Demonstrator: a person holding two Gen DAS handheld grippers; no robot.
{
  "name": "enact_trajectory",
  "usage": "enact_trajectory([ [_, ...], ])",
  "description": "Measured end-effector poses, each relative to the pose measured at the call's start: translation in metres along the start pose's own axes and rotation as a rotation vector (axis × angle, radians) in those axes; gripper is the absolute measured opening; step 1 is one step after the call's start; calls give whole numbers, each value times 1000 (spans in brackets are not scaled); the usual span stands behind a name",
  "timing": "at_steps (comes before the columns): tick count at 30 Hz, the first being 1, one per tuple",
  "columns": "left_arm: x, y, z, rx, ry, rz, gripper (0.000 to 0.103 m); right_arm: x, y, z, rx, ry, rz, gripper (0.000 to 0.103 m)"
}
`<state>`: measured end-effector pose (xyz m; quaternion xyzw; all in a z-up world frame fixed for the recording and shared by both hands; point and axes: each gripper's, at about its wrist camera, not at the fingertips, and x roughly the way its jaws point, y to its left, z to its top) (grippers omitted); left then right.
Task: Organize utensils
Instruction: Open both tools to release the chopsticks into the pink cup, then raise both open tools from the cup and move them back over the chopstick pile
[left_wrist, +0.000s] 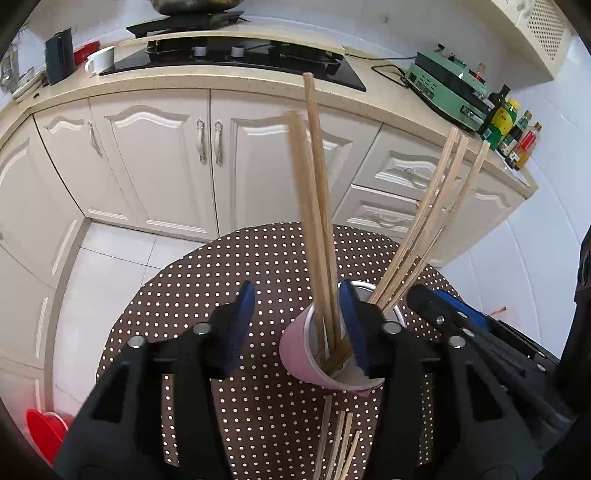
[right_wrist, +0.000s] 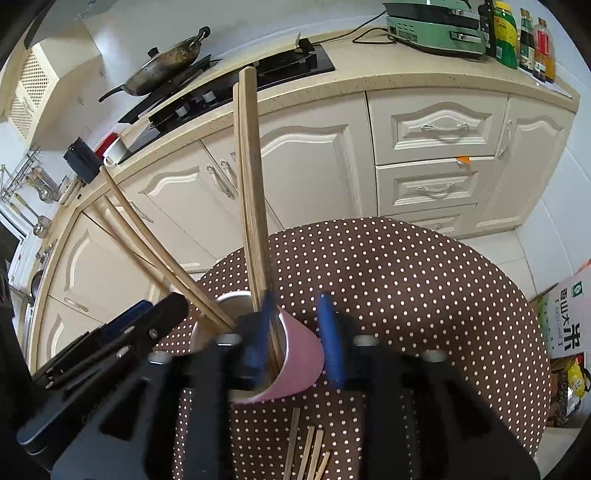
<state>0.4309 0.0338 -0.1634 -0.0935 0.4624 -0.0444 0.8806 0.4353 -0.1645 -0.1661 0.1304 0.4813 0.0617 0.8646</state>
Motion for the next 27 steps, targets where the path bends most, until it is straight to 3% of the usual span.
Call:
enact_trajectory([
  [2,-2,1,-1,7,0,3,49,-4,0,0,-9,-10,-10,48],
  [16,-29,2,-11,42,-23,13,53,-33,3,-10,-18,-49,-39,59],
  [27,-60,-3,-28,61,-52,32,63,-65,3,-25,-18,-80,-43,73],
])
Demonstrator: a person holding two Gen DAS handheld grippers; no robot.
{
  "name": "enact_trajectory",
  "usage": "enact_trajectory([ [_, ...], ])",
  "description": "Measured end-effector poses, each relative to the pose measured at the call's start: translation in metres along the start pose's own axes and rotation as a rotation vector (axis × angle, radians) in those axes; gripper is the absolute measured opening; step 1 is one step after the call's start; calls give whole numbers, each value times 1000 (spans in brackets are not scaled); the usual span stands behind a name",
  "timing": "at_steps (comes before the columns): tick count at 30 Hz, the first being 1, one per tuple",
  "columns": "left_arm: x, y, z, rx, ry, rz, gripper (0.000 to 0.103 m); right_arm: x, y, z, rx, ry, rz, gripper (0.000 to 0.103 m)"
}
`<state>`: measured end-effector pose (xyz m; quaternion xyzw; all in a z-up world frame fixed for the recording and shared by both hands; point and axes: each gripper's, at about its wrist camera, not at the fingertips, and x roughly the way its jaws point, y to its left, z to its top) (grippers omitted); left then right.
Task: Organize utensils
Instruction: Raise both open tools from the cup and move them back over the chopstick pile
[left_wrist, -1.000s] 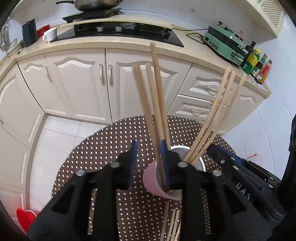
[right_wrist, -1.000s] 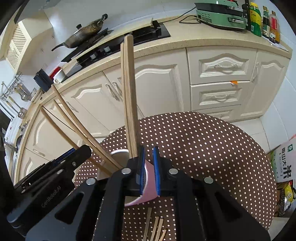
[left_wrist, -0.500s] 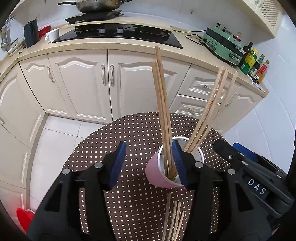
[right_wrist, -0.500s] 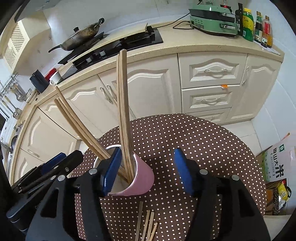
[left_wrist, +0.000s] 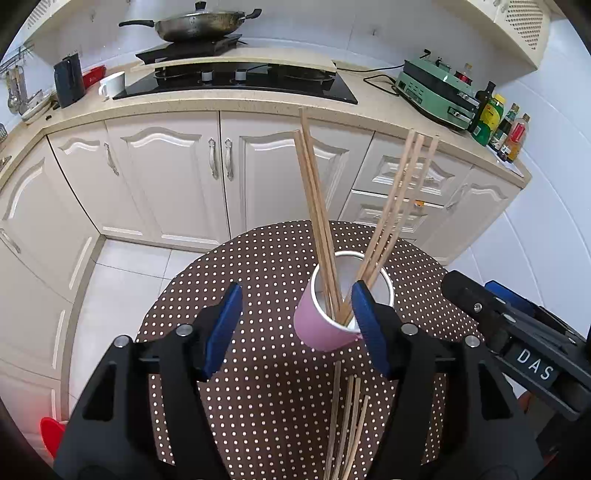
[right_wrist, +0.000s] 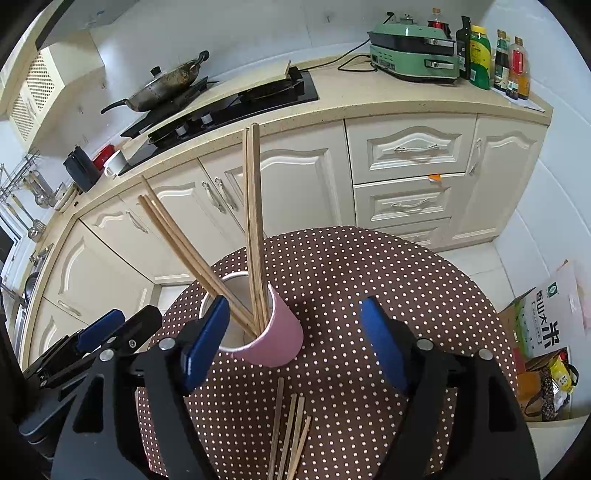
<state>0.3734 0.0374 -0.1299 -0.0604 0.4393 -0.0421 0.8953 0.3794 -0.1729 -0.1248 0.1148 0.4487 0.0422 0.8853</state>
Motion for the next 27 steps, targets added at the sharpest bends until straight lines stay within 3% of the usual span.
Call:
enact_trajectory([
  [12,-47,-12,-31,9,-31,22,64,-48,-11,-32,-11,-12,3,83],
  [27,-97,-25,-109,33,-18,85,64,-85,-35,-111,-38,54,-21,90],
])
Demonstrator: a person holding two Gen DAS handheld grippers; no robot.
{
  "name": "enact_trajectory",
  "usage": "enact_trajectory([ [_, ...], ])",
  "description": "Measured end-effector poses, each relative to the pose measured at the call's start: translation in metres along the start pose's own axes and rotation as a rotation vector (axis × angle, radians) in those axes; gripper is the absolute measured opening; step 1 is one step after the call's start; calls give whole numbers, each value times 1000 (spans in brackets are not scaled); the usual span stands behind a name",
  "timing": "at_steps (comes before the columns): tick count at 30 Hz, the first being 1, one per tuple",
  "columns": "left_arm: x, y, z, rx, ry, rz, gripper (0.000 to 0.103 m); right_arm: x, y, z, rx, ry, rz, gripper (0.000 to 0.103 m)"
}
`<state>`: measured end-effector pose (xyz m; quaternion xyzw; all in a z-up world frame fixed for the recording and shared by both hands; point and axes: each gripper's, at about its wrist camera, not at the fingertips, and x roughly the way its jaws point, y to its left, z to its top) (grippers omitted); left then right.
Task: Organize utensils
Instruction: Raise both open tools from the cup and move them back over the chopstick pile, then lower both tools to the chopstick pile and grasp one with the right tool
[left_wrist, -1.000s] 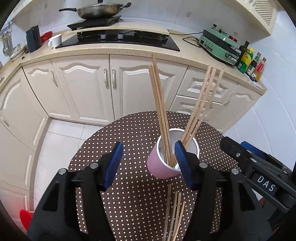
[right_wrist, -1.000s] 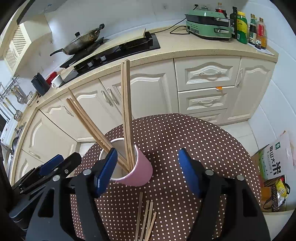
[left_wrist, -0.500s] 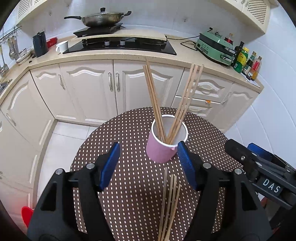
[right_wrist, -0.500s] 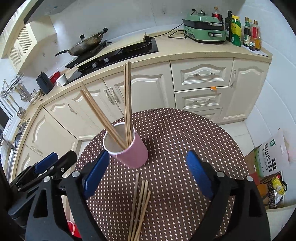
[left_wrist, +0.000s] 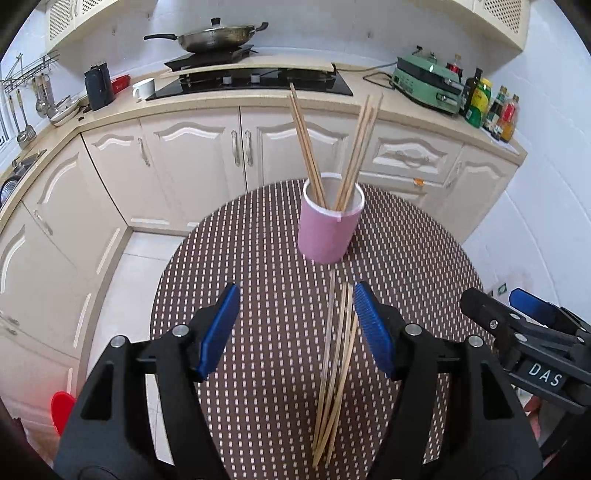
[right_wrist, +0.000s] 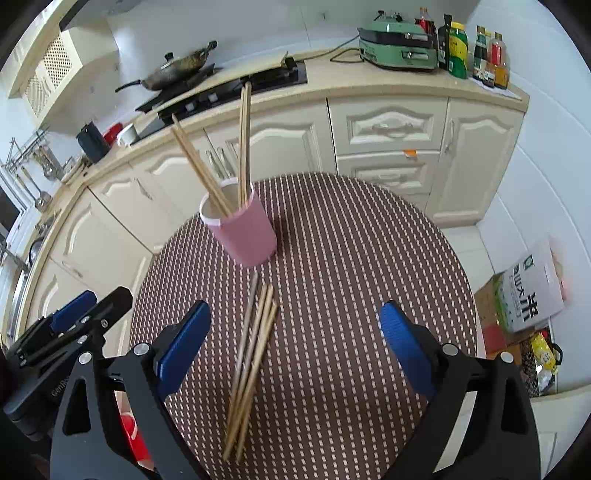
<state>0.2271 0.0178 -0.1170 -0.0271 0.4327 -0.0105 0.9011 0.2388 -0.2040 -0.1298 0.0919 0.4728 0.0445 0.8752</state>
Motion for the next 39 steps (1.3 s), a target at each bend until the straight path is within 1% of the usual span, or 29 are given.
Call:
enact_trajectory([
  [6,-8,0,-42,23,66,-5,66,1,-12,-36,21,54,-13,90],
  [9,-9,-1,-58,28,98,-6,67,7,-15,-51,41,92,-24,90],
  [12,-10,2,-74,19,137,-15,69,13,-16,-65,63,132,-10,90],
  [14,-9,6,-82,14,154,-6,69,17,-13,-72,59,153,-15,90],
  [17,-6,12,-89,3,183,1,71,24,-8,-80,51,184,-9,90],
  [20,1,19,-94,-6,209,-5,74,31,-2,-85,45,212,14,90],
  [25,20,26,-93,20,249,-1,74,44,8,-83,42,203,20,88],
  [27,30,32,-89,17,272,-14,74,50,9,-79,67,211,53,84],
  [30,41,38,-82,22,279,-36,74,62,11,-76,84,225,98,76],
  [32,54,40,-78,42,295,-43,74,73,14,-74,92,245,119,64],
  [33,60,41,-77,57,313,-39,74,79,15,-74,100,255,123,61],
  [35,72,41,-75,91,349,-40,74,89,16,-72,118,271,122,49],
  [36,75,41,-74,100,358,-45,74,94,16,-71,128,277,121,46],
  [38,87,42,-72,127,389,-76,74,105,17,-66,148,287,105,33],
  [39,94,43,-72,136,410,-92,74,108,18,-65,153,290,101,31],
])
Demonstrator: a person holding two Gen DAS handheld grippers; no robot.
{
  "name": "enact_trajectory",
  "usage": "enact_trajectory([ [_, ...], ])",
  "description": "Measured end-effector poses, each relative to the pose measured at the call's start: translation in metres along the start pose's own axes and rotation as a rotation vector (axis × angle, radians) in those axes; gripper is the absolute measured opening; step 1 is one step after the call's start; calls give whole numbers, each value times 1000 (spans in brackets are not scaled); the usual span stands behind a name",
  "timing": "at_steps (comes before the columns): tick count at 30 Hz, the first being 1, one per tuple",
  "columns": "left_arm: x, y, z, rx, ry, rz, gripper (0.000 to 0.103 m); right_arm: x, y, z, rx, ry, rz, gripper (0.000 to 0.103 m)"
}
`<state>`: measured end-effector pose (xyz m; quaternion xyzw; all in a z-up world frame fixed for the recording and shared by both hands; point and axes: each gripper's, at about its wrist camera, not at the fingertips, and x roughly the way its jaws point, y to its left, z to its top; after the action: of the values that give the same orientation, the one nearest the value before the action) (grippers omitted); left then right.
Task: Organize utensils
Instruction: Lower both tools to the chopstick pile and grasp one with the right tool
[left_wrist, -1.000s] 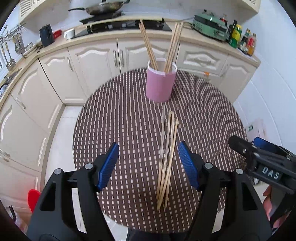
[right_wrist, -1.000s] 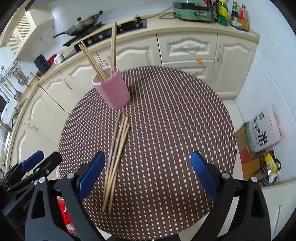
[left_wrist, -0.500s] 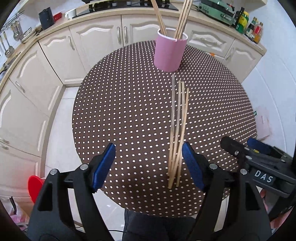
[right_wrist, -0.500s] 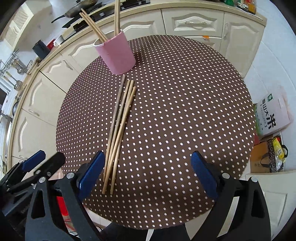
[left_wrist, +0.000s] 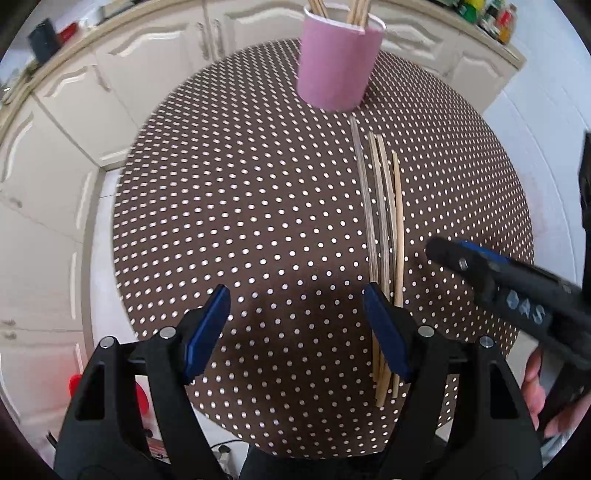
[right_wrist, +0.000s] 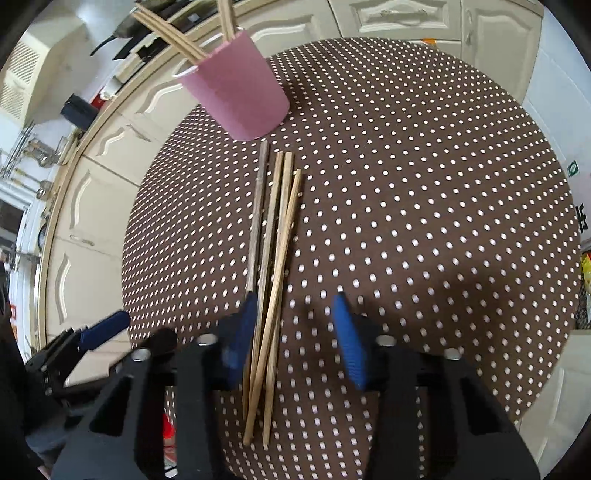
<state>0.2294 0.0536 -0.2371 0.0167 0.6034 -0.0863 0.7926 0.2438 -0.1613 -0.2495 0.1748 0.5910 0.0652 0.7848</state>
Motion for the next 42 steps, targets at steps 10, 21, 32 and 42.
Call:
enact_trajectory([
  [10,30,20,36,-3,105,-116,73,31,16,29,-3,74,-69,20],
  [21,48,31,65,-5,165,-207,71,43,43,47,16,112,-134,5],
  [32,55,25,88,-26,196,-197,72,21,12,71,88,53,-137,4],
  [42,79,-22,98,-96,222,-83,72,2,-49,87,82,82,-152,4],
])
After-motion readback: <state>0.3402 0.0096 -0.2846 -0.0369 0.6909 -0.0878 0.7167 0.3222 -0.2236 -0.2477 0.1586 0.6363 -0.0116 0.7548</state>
